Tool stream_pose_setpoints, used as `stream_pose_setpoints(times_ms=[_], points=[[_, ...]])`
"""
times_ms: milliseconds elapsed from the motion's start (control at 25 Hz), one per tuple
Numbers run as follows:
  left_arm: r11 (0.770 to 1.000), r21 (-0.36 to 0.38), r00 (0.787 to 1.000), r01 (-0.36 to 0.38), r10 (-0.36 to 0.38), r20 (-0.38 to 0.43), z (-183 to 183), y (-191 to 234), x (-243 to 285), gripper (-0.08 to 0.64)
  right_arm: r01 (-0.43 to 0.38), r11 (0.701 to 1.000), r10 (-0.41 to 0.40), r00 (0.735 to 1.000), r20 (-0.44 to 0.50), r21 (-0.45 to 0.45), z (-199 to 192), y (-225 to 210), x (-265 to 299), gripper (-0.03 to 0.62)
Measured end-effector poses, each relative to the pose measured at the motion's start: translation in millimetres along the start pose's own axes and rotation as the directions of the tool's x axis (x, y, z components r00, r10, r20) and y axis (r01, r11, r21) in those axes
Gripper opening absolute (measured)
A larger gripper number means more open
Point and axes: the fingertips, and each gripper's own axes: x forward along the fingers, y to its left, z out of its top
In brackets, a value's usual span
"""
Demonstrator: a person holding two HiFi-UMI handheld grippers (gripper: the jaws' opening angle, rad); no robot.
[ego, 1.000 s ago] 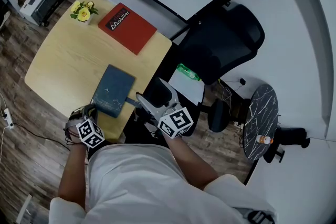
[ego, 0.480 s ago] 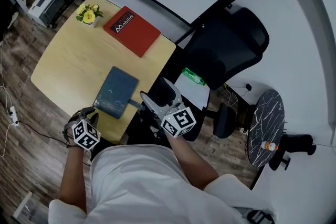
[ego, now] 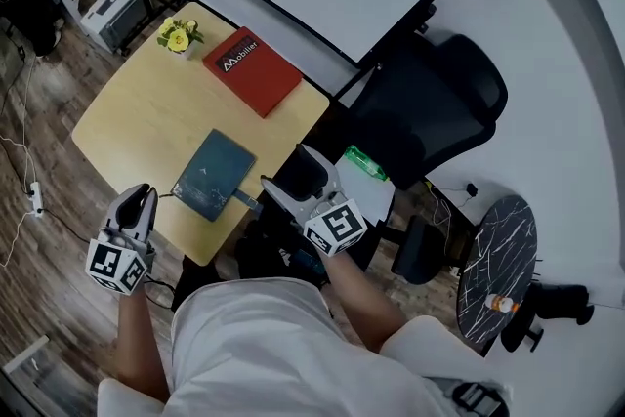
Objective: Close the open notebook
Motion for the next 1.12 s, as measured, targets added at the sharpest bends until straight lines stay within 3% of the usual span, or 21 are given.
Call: stream_pose_setpoints(times_ms=[80,120,160,320,400,520,600,920,1120], points=[[1.0,-0.017,0.995,-0.026,0.028,0.092,28,-6,-4,0.051,-0.036,0.999,0.036,0.999,0.005,-0.037,10,1,-8,0.37],[0.999,-0.027,0.991,-0.035,0.038,0.132,38,-10,-7,0.049,-0.048,0.998,0.049,0.999,0.01,-0.048,15,2,-12,0.262],[0.999,-0.033,0.985,-0.043,0.048,0.167,48,-12,-11,0.049,-0.055,0.997,0.056,0.998,0.017,-0.055,20,3,-17,0.226],[0.996,0.0,0.959,-0.091,0.088,0.268,83,-19,-34,0.044,-0.031,0.995,0.037,0.998,0.056,-0.093,45,10,-38,0.223],[0.993,0.017,0.946,-0.116,0.105,0.307,95,-23,-48,0.043,-0.002,0.995,0.01,0.996,0.085,-0.104,58,15,-52,0.144],[0.988,0.036,0.927,-0.147,0.125,0.352,102,-29,-76,0.038,0.033,0.992,-0.02,0.994,0.107,-0.119,62,29,-72,0.13],[0.986,0.038,0.922,-0.163,0.139,0.362,95,-35,-100,0.037,0.053,0.992,-0.04,0.992,0.116,-0.119,61,49,-87,0.056],[0.978,0.095,0.935,-0.186,0.147,0.323,40,-72,-217,0.037,0.023,0.995,-0.006,0.985,0.174,-0.094,46,188,-117,0.052],[0.974,0.041,0.925,-0.221,0.196,0.324,1,-89,-289,0.037,-0.045,0.994,0.061,0.983,0.174,-0.095,36,270,-136,0.052]])
